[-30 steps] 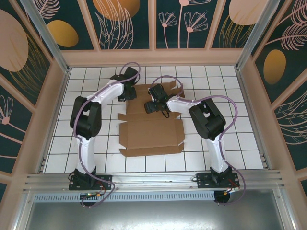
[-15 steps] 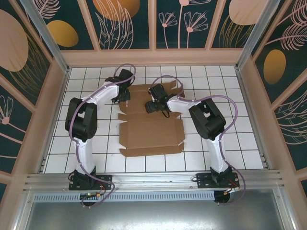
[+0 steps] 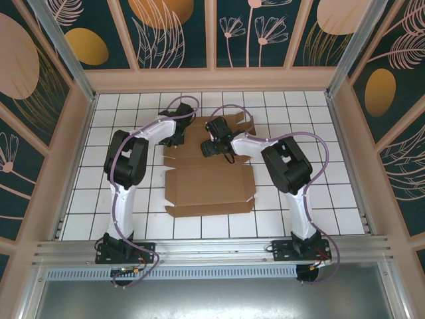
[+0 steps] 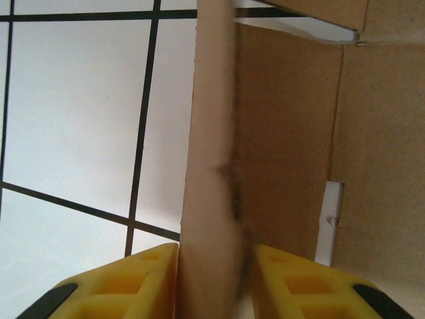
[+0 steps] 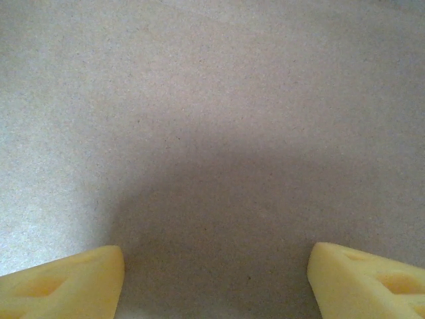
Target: Fold the paper box
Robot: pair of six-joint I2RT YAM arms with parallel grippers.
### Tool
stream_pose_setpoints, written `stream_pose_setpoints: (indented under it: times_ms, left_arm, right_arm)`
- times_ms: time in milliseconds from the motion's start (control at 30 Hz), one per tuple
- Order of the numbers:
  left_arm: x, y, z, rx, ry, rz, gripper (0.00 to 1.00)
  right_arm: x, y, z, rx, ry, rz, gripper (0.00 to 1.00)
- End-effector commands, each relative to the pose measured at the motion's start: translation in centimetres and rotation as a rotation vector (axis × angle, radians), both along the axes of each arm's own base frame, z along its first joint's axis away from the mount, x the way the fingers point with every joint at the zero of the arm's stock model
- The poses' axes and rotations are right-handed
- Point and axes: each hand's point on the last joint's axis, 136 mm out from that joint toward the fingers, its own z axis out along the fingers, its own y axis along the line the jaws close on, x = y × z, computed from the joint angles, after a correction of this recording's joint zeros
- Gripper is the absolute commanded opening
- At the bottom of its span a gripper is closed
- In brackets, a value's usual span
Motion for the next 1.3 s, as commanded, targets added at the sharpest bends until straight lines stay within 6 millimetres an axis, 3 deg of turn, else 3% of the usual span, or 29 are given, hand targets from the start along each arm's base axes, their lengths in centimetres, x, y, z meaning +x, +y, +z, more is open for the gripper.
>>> stream_pose_setpoints:
  times_ms: [0,100,300,400,500,633,800,1067,1167,1267]
  left_arm:
    - [-0.3,-0.3,-0.2,0.034,0.016,-0.020,0.34]
    - [-0.1,-1.1,1.2,-0.029,-0.026,-0.034,0.35]
    - [-0.2,-1.9,7.1,-0.350,-0.148,-0.059,0.43]
    - [-1.9,-1.1,9.3,-0.424,-0.203,-0.057,0.53]
    - [-4.0,-0.1,10.1,-0.509,-0.230,-0.028,0.60]
    - [-7.0,-0.6,8.5,-0.615,-0.195,-0.034,0.66]
    - [-9.5,-2.2,4.2,-0.743,-0.116,-0.026,0.71]
    - [-9.2,-1.5,0.6,-0.696,-0.086,0.023,0.75]
    - [-9.0,-2.3,-0.5,-0.744,-0.072,0.030,0.75]
    - [-8.4,-3.4,-0.1,-0.808,-0.101,0.003,0.73]
  right_arm:
    - [-5.6,-4.0,-7.7,-0.172,0.265,-0.027,0.75]
    - [-5.6,-4.0,-7.6,-0.175,0.265,-0.028,0.75]
    - [-5.5,-4.3,-7.6,-0.179,0.261,-0.033,0.75]
    - [-5.6,-4.4,-7.6,-0.177,0.263,-0.036,0.75]
    - [-5.6,-4.2,-7.6,-0.169,0.267,-0.035,0.75]
    - [-5.7,-4.2,-7.7,-0.168,0.272,-0.034,0.75]
    - [-5.8,-4.3,-7.9,-0.171,0.275,-0.033,0.75]
    - [-6.0,-4.5,-8.3,-0.184,0.282,-0.032,0.75]
    - [-6.0,-4.6,-8.4,-0.193,0.280,-0.032,0.75]
    - [-6.0,-4.6,-8.4,-0.192,0.281,-0.029,0.75]
